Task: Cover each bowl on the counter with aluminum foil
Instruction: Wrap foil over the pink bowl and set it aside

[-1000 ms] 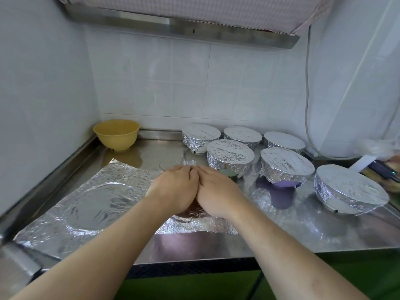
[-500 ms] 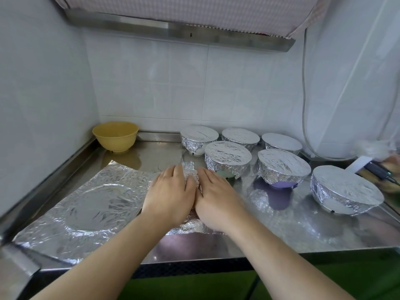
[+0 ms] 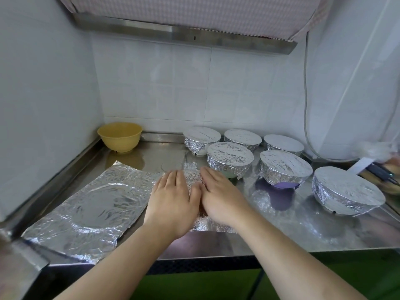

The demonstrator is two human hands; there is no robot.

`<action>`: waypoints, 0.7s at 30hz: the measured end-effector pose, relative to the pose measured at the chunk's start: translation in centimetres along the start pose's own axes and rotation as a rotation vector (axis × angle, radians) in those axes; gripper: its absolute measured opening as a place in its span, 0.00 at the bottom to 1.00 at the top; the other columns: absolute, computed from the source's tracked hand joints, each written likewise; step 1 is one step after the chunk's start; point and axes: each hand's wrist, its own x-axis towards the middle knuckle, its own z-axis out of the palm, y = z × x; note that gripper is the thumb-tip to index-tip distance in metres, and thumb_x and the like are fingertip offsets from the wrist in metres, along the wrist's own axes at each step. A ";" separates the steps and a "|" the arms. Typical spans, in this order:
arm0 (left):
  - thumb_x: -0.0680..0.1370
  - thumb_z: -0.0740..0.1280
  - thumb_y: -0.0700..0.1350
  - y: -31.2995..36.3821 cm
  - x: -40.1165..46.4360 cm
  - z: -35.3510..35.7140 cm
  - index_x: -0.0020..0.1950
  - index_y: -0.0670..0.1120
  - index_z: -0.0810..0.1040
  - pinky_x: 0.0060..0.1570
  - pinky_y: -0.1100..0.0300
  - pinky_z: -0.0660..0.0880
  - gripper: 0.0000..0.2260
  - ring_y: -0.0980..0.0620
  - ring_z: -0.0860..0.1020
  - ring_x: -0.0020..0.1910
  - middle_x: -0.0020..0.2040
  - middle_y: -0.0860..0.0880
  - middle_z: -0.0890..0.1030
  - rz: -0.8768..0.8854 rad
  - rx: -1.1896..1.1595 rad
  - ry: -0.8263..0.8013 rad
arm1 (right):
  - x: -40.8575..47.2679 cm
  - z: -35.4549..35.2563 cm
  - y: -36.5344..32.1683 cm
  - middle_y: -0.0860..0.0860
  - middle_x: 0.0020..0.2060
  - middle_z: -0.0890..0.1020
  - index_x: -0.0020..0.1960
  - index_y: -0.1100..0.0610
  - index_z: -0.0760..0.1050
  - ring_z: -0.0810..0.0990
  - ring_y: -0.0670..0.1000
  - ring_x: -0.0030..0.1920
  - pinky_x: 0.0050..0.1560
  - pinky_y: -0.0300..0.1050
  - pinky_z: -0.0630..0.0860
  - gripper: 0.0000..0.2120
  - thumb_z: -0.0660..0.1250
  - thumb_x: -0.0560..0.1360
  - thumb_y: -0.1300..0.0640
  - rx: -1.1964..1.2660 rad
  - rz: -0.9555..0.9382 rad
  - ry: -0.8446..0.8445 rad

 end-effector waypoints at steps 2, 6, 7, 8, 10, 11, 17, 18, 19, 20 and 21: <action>0.84 0.41 0.50 0.1 -0.4 -0.9 0.60 0.41 0.79 0.68 0.39 0.70 0.28 0.30 0.74 0.64 0.62 0.33 0.77 -0.014 -0.087 -0.052 | 0.4 0.9 0.5 0.57 0.85 0.55 0.82 0.62 0.60 0.52 0.55 0.84 0.83 0.54 0.51 0.43 0.30 0.78 0.39 -0.114 -0.043 -0.002; 0.81 0.45 0.58 0.4 -0.7 -1.6 0.74 0.38 0.71 0.76 0.42 0.64 0.33 0.36 0.68 0.76 0.75 0.37 0.72 -0.080 -0.272 0.032 | 0.8 0.1 0.5 0.53 0.85 0.57 0.82 0.59 0.60 0.54 0.53 0.84 0.83 0.54 0.53 0.30 0.43 0.87 0.44 -0.044 -0.008 -0.021; 0.80 0.43 0.60 0.5 -0.7 -1.5 0.77 0.38 0.67 0.78 0.44 0.60 0.36 0.38 0.66 0.78 0.77 0.39 0.70 -0.105 -0.276 0.041 | 1.1 -0.2 0.4 0.52 0.84 0.58 0.82 0.57 0.60 0.56 0.53 0.83 0.82 0.54 0.55 0.27 0.46 0.87 0.45 -0.026 0.000 -0.021; 0.80 0.42 0.61 0.7 -0.7 -1.5 0.78 0.39 0.66 0.78 0.45 0.59 0.36 0.39 0.65 0.78 0.77 0.40 0.69 -0.107 -0.263 0.052 | 1.4 -0.6 0.3 0.49 0.85 0.58 0.83 0.53 0.58 0.57 0.53 0.83 0.82 0.54 0.56 0.27 0.47 0.87 0.45 -0.001 0.013 -0.014; 0.80 0.42 0.59 0.6 -0.8 -1.4 0.78 0.38 0.66 0.78 0.44 0.59 0.35 0.38 0.65 0.78 0.77 0.39 0.69 -0.094 -0.257 0.045 | 2.2 -1.3 -0.2 0.42 0.85 0.54 0.86 0.47 0.54 0.54 0.48 0.84 0.83 0.49 0.52 0.27 0.46 0.88 0.43 0.030 0.001 -0.012; 0.81 0.44 0.56 0.2 -0.9 -1.3 0.77 0.37 0.68 0.77 0.42 0.62 0.33 0.36 0.67 0.77 0.76 0.37 0.70 -0.054 -0.231 0.049 | 2.5 -1.5 -0.5 0.40 0.85 0.53 0.86 0.45 0.53 0.51 0.45 0.84 0.83 0.46 0.49 0.27 0.46 0.88 0.43 0.039 -0.021 -0.032; 0.82 0.44 0.46 -0.8 -0.7 -1.0 0.72 0.33 0.72 0.72 0.36 0.69 0.28 0.28 0.71 0.70 0.69 0.29 0.73 0.150 -0.007 -0.059 | 3.8 0.4 -0.2 0.46 0.84 0.61 0.85 0.50 0.58 0.57 0.48 0.84 0.82 0.54 0.59 0.44 0.29 0.75 0.36 -0.121 -0.141 -0.052; 0.81 0.39 0.50 -0.5 -0.7 -1.1 0.77 0.36 0.67 0.76 0.41 0.64 0.32 0.33 0.66 0.75 0.75 0.34 0.69 0.104 -0.003 -0.028 | 3.9 0.5 -0.1 0.47 0.84 0.61 0.84 0.52 0.59 0.58 0.49 0.83 0.81 0.55 0.60 0.46 0.28 0.74 0.38 -0.176 -0.163 -0.046; 0.79 0.36 0.53 -0.2 -0.9 -1.3 0.80 0.39 0.61 0.79 0.45 0.59 0.36 0.39 0.62 0.79 0.78 0.38 0.65 0.027 -0.017 -0.035 | 3.9 0.5 -0.1 0.48 0.84 0.62 0.84 0.53 0.60 0.59 0.50 0.83 0.80 0.55 0.61 0.46 0.28 0.74 0.38 -0.204 -0.176 -0.040; 0.78 0.35 0.55 0.3 -1.1 -1.7 0.82 0.39 0.57 0.80 0.48 0.57 0.36 0.41 0.59 0.81 0.80 0.40 0.63 -0.039 -0.038 -0.043 | 4.0 0.5 0.0 0.47 0.83 0.63 0.83 0.52 0.61 0.60 0.50 0.83 0.80 0.55 0.62 0.45 0.28 0.74 0.38 -0.201 -0.181 -0.030; 0.79 0.38 0.55 0.8 -1.3 -2.0 0.82 0.39 0.54 0.80 0.48 0.56 0.35 0.42 0.57 0.82 0.81 0.40 0.60 -0.086 -0.045 -0.057 | 4.0 0.5 0.0 0.47 0.83 0.63 0.83 0.51 0.61 0.60 0.49 0.82 0.80 0.55 0.62 0.45 0.29 0.75 0.37 -0.190 -0.179 -0.024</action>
